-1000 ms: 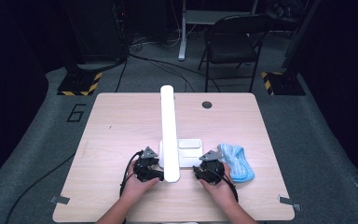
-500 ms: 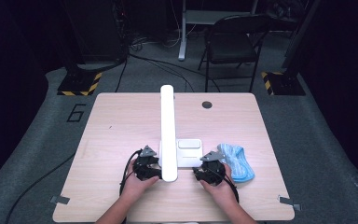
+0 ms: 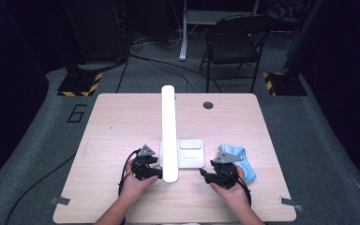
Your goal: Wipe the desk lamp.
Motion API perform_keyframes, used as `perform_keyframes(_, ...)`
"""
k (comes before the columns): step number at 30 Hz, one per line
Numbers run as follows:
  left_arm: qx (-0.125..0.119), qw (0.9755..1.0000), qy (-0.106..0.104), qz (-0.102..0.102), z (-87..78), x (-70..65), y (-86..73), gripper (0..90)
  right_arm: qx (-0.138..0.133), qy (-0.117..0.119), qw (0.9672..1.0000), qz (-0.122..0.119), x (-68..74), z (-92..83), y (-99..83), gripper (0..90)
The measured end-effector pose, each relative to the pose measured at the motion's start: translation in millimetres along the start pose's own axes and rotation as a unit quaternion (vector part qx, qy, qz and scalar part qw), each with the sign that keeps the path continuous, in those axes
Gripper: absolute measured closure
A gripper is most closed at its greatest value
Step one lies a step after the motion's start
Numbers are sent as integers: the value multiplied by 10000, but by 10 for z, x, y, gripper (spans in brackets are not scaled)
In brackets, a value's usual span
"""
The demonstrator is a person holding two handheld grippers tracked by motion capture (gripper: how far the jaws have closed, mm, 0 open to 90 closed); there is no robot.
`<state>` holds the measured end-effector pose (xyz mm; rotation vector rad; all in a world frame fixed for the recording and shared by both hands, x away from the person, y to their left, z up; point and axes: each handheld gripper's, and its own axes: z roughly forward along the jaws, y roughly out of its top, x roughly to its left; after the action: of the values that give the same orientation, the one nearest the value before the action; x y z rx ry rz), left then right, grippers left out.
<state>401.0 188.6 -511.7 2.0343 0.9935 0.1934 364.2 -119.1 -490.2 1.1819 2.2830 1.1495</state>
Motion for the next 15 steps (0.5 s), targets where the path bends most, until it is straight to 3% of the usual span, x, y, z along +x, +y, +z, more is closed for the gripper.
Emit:
perform_keyframes(5,-74,9999,32,65,-102,-19,1,239,6,136,9999,-101,-16,-97,-56,389)
perform_keyframes(9,-96,9999,62,82,-216,-19,-41,240,-95,316,9995,-16,-72,-161,-104,389)
perform_keyframes(12,-177,9998,81,-12,-273,1,-92,240,-259,557,9978,230,-156,-205,-138,389)
perform_keyframes(15,-161,9998,107,-89,-335,41,-137,240,-311,605,9966,462,-226,-225,-160,389)
